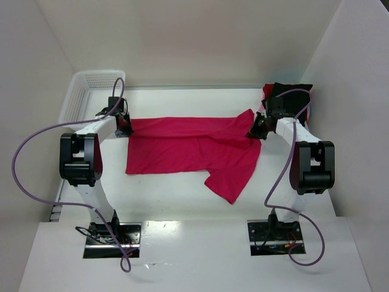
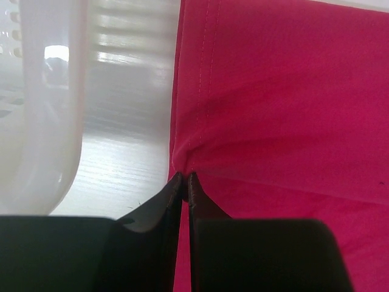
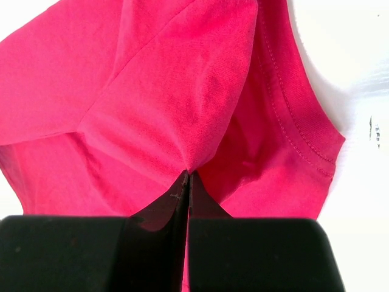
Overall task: Fold and stack the t-shirts
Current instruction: Fold the flattened tshirt in 1/3 of the way
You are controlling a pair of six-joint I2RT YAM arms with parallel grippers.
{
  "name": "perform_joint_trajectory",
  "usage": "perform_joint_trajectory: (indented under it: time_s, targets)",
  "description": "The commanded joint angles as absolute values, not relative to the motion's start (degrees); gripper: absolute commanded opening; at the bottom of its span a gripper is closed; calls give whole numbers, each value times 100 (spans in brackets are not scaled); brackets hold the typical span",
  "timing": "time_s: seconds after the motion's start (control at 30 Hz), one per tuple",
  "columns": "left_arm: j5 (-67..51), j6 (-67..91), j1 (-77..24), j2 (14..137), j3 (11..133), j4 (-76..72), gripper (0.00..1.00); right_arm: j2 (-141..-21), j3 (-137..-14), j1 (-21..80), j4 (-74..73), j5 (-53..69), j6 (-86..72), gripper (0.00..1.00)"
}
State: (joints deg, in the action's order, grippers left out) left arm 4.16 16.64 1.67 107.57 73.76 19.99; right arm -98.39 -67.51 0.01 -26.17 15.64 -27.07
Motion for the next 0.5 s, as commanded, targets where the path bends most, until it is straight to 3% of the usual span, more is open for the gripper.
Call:
perform_joint_trajectory:
  time_s: [0.0, 0.07, 0.17, 0.2, 0.23, 0.3, 0.33, 0.37, 0.47]
  targets:
    - [457, 1670, 167, 10688, 7611, 2074, 15, -9809, -6908, -26, -2751, 1529, -2602, 0]
    - [457, 1731, 167, 10565, 7673, 2127, 30, -9809, -6856, -26, -2751, 1529, -2602, 1]
    - [353, 1731, 167, 10406, 7786, 2127, 51, -9809, -6855, -26, -2751, 1468, -2602, 20]
    - [273, 1731, 167, 10311, 7839, 2127, 56, -9809, -6908, -26, -2751, 1468, -2602, 46]
    - [177, 1731, 167, 10240, 7901, 2127, 58, -9809, -6908, -26, -2699, 1468, -2549, 54]
    - [-61, 1784, 106, 10187, 8093, 2013, 61, -9756, -6970, -26, -2629, 1468, -2549, 61]
    - [-122, 1784, 105, 10187, 8147, 1952, 63, -9756, -7039, -26, -2628, 1468, -2549, 73]
    - [-175, 1784, 36, 10187, 8200, 1890, 63, -9756, -7144, -26, -2567, 1468, -2497, 79]
    - [-308, 1837, -18, 10318, 8437, 1627, 63, -9703, -7460, -26, -2356, 1363, -2443, 83]
